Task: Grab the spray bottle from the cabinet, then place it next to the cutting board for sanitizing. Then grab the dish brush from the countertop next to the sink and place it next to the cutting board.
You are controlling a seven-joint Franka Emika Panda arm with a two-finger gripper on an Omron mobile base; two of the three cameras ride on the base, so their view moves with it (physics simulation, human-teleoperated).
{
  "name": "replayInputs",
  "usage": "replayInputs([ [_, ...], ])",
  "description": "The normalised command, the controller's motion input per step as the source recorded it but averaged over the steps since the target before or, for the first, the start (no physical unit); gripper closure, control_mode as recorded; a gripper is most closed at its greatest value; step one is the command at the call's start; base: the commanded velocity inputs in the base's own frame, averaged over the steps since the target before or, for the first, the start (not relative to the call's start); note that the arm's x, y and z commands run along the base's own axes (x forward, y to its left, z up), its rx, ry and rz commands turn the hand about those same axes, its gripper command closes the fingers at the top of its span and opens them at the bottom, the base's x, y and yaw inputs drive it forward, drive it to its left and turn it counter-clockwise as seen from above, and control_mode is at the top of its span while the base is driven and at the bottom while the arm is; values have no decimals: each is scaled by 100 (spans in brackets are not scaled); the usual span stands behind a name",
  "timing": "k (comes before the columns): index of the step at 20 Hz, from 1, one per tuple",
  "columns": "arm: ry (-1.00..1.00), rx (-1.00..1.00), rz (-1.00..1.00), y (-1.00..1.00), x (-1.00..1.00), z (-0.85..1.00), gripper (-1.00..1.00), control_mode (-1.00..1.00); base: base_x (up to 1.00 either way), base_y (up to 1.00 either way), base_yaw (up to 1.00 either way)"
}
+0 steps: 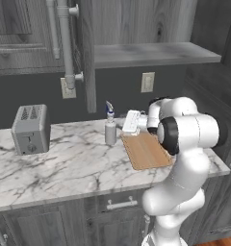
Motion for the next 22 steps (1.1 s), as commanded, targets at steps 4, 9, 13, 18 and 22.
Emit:
replayInputs([
  [4, -6, 1, -2, -3, -45, 42, -100, -100, 0, 0, 0],
  [9, 0, 0, -6, 0, -53, 64, -100, -100, 0, 0, 0],
  [13, 0, 0, -14, -4, -49, 64, -100, -100, 0, 0, 0],
  [18, 7, 0, -17, -6, -48, 72, -100, -100, 0, 0, 0],
  [22, 8, 0, -18, -9, -48, 66, -100, -100, 0, 0, 0],
])
